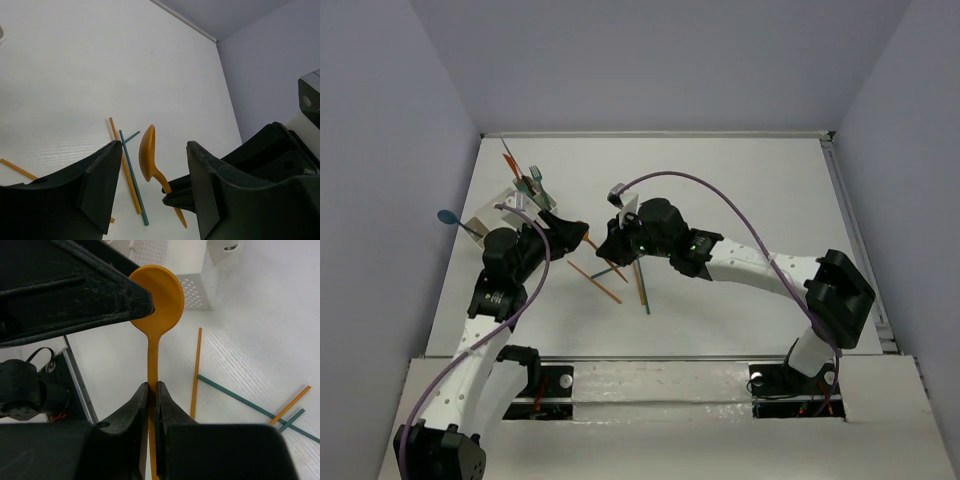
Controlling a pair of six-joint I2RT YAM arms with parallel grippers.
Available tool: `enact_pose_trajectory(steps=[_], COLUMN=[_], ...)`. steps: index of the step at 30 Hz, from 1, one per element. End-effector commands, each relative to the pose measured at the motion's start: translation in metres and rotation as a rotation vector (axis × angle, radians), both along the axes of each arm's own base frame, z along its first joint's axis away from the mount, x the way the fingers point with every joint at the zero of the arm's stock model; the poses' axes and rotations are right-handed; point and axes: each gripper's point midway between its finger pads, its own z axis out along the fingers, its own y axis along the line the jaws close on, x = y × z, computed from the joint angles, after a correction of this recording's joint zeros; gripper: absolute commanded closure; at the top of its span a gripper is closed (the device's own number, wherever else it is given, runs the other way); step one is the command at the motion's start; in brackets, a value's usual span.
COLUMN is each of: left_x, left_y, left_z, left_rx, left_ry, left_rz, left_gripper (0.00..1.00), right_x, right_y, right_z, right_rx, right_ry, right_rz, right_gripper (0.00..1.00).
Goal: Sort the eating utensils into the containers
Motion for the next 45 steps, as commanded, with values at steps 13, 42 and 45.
enact_pose_trajectory(steps=[13, 42, 45], left_x=[0.013, 0.017, 0.022], left_y=[0.000, 0.234, 0.256], left_z=[0.010, 0.119, 0.121], left_rx=[0.036, 0.614, 0.655], left_ry=[-0.043, 0.041, 0.073], left_rz=[0.002, 1.019, 1.118], left_gripper=[1.00, 1.00, 1.00], right_x=[-0.018, -0.064, -0.066], right_y=[0.010, -0.125, -0.127], right_z=[0.042, 0.044, 0.037], right_rx=[0.126, 0.149, 0.146], right_ry=[-0.048, -0.124, -0.116], right_rz=[0.053, -0.151, -0.146], right_gripper=[0.99, 0.00, 0.00])
